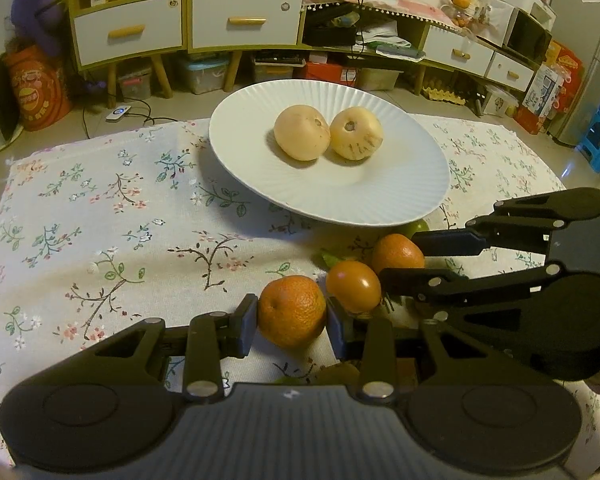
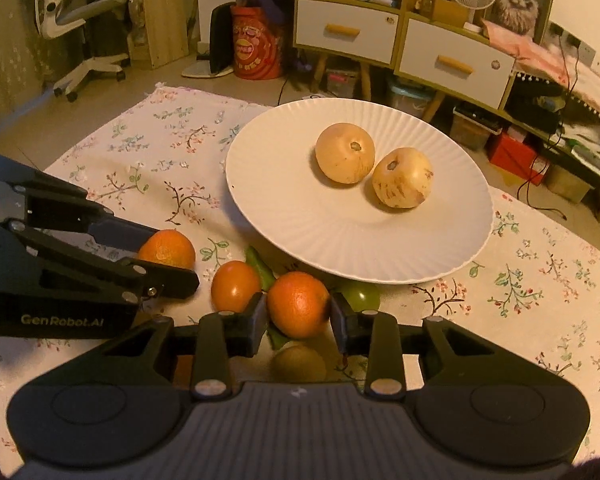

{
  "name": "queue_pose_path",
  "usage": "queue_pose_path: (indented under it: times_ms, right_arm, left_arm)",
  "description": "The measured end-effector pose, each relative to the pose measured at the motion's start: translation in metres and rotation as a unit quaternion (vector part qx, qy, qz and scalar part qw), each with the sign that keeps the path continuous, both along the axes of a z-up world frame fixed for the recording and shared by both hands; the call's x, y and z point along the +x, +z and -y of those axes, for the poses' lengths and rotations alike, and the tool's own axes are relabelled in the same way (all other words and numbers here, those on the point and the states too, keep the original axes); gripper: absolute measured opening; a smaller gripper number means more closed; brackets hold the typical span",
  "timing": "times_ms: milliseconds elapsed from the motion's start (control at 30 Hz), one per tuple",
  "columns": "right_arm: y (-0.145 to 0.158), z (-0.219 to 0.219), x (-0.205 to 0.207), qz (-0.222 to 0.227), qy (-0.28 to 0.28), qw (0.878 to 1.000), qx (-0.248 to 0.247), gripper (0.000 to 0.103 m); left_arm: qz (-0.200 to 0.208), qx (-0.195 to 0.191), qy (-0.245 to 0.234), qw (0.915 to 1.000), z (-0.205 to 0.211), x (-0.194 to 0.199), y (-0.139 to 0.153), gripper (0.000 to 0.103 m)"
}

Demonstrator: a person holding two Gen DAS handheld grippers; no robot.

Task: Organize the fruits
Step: 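Grasp a tangerine with the right gripper while the left gripper grasps another tangerine, then carry both tangerines onto the white plate beside the pomelos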

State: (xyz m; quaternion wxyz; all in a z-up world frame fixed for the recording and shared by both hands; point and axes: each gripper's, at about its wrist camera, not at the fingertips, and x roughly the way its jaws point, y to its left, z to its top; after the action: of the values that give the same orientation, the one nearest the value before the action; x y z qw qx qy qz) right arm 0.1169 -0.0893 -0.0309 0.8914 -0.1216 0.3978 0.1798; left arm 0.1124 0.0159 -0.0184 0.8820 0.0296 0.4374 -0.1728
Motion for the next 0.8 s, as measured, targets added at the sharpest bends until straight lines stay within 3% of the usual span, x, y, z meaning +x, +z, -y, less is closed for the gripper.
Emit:
queue_pose_path:
  times_ms: [800]
  right_arm:
    - [0.027,0.041,-0.013,-0.001,-0.031,0.997,0.075,0.03]
  left_arm:
    - [0.031,-0.003,-0.008,0.9995,-0.001,-0.009,0.019,0.024]
